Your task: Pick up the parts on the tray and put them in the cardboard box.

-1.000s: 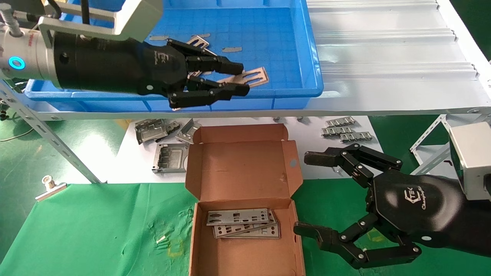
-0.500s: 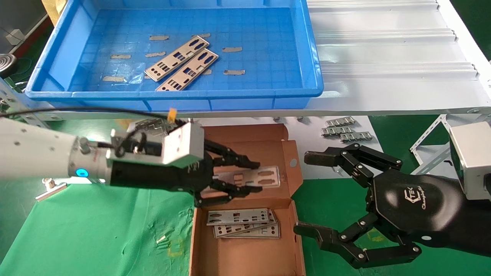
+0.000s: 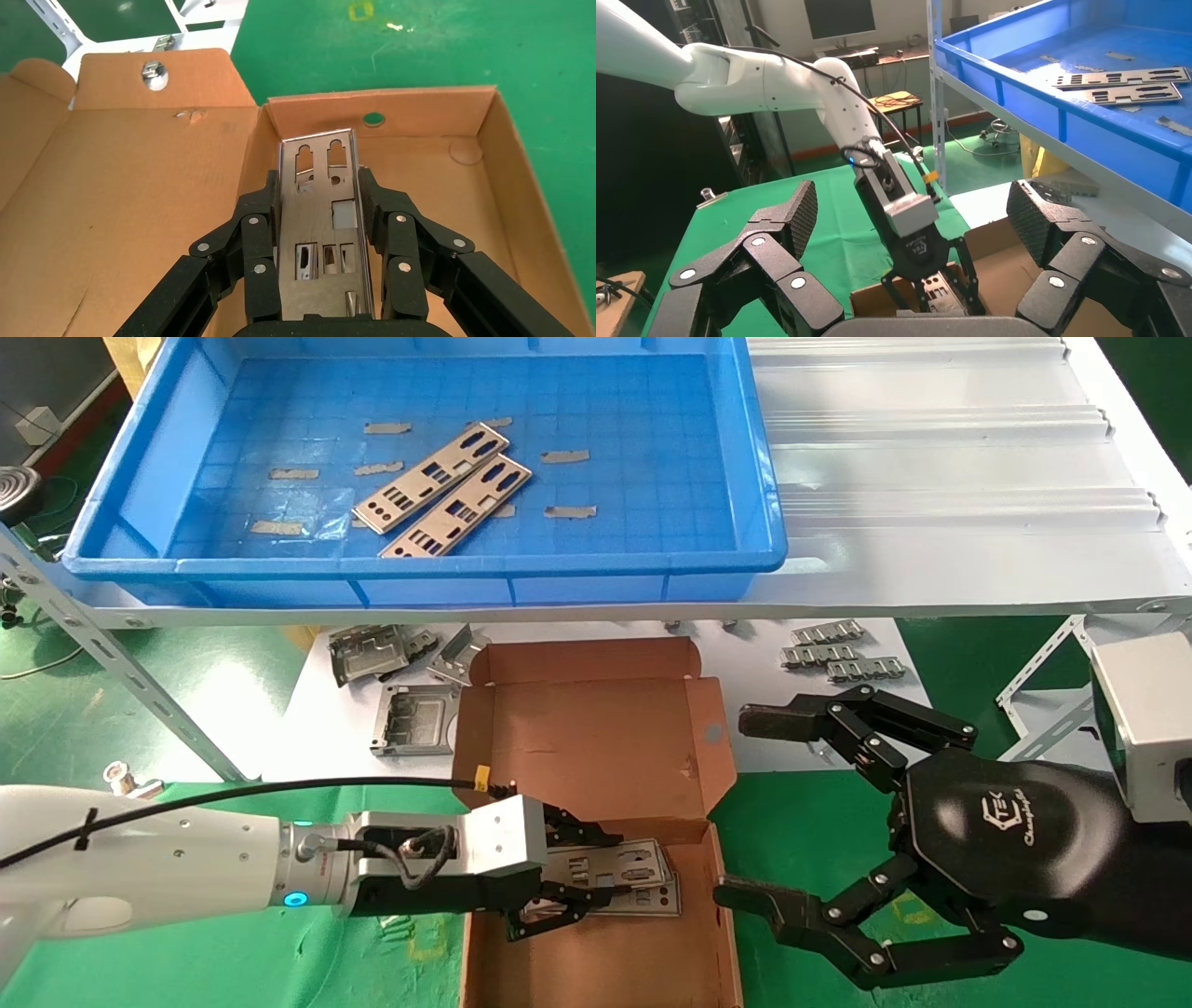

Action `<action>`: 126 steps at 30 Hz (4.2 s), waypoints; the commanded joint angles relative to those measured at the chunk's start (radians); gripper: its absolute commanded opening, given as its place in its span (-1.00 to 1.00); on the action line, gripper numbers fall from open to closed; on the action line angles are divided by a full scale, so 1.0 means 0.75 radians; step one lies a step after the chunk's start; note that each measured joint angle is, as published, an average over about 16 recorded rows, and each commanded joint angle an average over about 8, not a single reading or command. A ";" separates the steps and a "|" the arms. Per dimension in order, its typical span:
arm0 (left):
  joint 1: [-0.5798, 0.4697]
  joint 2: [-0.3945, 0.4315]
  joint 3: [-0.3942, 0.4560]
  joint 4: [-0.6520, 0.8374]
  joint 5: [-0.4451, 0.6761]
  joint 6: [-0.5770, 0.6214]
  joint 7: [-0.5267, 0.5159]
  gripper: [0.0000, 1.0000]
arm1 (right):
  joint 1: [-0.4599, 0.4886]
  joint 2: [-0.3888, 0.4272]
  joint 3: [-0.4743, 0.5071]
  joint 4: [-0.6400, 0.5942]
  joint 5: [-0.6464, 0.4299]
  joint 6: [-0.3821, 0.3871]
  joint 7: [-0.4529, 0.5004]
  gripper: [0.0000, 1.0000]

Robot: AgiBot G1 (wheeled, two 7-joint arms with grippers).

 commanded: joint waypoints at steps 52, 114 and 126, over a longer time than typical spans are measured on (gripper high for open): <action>0.028 -0.135 -0.155 -0.004 -0.311 0.273 -0.225 1.00 | 0.000 0.000 0.000 0.000 0.000 0.000 0.000 1.00; 0.324 -0.636 -0.540 -0.581 -0.753 0.425 -0.519 1.00 | -0.001 0.000 0.000 -0.001 0.000 0.001 0.000 1.00; 0.318 -0.627 -0.533 -0.570 -0.744 0.421 -0.516 1.00 | -0.001 0.000 0.000 -0.001 0.000 0.001 0.000 1.00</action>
